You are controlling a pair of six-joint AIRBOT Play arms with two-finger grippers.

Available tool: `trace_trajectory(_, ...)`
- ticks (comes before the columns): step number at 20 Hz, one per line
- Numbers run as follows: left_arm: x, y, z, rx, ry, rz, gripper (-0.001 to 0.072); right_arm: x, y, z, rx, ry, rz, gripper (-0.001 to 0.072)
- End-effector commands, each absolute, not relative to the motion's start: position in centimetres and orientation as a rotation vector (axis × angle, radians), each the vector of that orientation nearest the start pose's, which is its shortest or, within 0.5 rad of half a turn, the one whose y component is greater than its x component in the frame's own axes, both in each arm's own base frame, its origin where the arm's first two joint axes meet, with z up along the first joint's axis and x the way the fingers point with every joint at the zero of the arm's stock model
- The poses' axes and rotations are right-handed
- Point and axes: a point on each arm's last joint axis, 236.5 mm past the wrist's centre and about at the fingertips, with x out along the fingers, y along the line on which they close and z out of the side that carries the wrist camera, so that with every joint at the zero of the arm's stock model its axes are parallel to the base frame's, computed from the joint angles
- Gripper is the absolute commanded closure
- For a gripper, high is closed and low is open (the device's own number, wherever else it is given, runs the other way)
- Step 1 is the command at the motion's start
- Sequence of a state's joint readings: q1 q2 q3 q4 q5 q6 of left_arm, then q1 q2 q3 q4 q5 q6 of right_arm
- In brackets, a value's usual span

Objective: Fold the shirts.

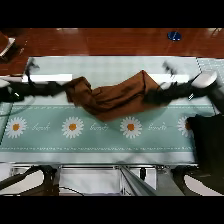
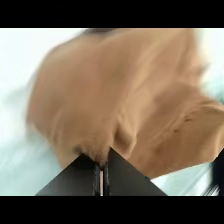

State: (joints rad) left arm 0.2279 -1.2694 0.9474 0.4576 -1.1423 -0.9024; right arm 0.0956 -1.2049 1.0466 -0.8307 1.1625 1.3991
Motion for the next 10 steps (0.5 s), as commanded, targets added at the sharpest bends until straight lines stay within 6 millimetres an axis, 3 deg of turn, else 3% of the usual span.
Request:
trace_trajectory(1,41.6,-10.6,23.6,-0.616,0.513,-0.742,0.0681,38.4,14.7,21.3,0.341,0.880,0.551,0.0695)
trace_trajectory(3,39.9,-9.6,33.2,-0.505,0.309,-0.735,0.0681,37.3,12.3,31.9,0.235,0.629,0.505,0.0695)
trace_trajectory(5,36.4,-8.8,41.1,-0.389,0.139,-0.709,0.0681,33.6,10.4,39.9,0.148,0.424,0.443,0.0695)
trace_trajectory(7,32.7,-7.6,46.0,-0.277,0.037,-0.611,0.0681,28.9,8.6,45.1,0.083,0.266,0.369,0.0695)
trace_trajectory(10,27.3,-6.4,49.7,-0.121,-0.053,-0.420,0.0681,21.9,5.9,48.7,0.031,0.124,0.252,0.0695)
